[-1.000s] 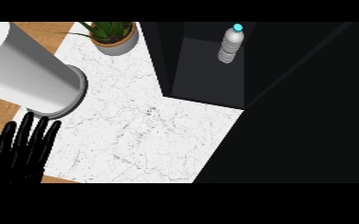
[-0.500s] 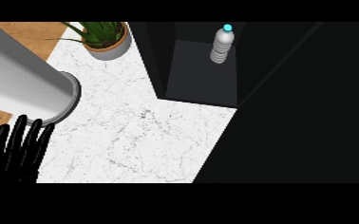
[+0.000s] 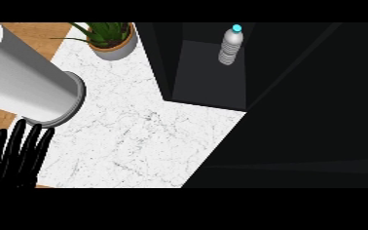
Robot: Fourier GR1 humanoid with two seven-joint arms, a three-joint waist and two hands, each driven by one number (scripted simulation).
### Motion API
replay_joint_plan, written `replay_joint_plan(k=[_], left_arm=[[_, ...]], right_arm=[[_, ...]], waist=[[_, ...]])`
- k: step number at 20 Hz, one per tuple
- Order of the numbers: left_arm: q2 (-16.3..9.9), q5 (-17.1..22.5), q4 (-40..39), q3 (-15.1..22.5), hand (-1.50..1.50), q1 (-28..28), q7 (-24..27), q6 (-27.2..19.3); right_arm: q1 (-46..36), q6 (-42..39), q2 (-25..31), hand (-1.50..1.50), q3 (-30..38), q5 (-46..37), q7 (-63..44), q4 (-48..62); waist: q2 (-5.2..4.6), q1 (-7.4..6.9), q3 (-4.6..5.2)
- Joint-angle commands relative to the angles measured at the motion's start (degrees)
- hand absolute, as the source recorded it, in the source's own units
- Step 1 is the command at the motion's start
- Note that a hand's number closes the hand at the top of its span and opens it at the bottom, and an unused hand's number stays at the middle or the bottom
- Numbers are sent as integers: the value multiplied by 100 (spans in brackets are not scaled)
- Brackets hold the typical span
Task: Pick up the bottled water, place it into the cabinet and close the cabinet
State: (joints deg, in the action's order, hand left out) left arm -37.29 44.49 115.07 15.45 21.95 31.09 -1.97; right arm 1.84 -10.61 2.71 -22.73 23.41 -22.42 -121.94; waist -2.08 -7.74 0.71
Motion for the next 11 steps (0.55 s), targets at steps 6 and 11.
replay_joint_plan(k=[6,11], left_arm=[[101,-4,-154,105,-150,-44,46,176],[149,21,-266,63,-150,-145,-7,173]], right_arm=[[-2683,1992,-267,150,653,75,74,2460],[-4399,2508,-269,150,900,472,253,4077]], waist=[[-1,-114,-44],[43,28,-58]])
